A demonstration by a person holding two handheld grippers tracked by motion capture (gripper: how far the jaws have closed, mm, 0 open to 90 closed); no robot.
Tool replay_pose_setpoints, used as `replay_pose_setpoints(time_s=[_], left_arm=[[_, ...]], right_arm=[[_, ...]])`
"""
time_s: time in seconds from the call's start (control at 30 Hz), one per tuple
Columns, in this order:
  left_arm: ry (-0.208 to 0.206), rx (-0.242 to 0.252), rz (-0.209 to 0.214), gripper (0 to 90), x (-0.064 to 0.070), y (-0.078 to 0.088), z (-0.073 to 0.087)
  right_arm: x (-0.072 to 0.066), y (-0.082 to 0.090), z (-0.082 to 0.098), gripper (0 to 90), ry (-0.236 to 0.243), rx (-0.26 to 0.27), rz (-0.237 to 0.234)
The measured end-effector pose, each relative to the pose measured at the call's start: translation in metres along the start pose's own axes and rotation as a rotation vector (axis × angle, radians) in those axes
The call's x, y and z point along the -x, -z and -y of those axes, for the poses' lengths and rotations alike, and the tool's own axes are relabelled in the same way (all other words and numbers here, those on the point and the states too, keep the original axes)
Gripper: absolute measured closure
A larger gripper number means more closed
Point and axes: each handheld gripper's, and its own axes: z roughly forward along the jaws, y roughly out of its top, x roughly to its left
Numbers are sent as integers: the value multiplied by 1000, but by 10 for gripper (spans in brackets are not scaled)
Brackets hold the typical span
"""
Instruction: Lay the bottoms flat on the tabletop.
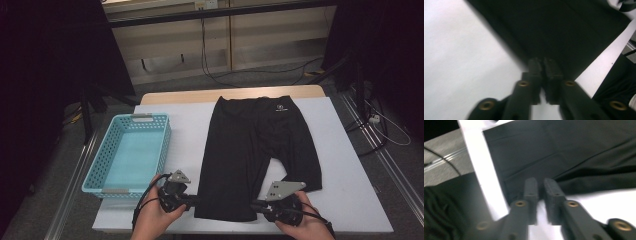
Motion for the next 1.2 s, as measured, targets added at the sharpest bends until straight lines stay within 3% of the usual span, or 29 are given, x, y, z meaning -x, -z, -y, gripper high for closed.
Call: replay_pose_setpoints(time_s=[0.1, 0.33, 0.57, 0.83, 0.97, 1.0, 1.2], left_arm=[[-21, 46, -29, 482, -1, -3, -4], [-53, 92, -47, 260, -4, -10, -17], [-65, 105, -43, 213, -5, -21, -29], [-70, 98, -50, 193, -8, -29, -34], [-79, 100, -63, 188, -11, -29, -33], [-80, 103, -67, 187, -11, -29, -34], [-90, 117, -64, 185, -10, -26, -35]], right_arm=[[9, 7, 0, 682, -23, 29, 31], [43, 26, 7, 614, -103, 66, 139], [65, 26, 18, 626, -125, 15, 223], [77, 16, 28, 640, -118, -73, 272], [79, 17, 29, 743, -112, -69, 272], [79, 17, 29, 859, -97, -76, 280], [80, 25, 28, 896, -115, -54, 246]])
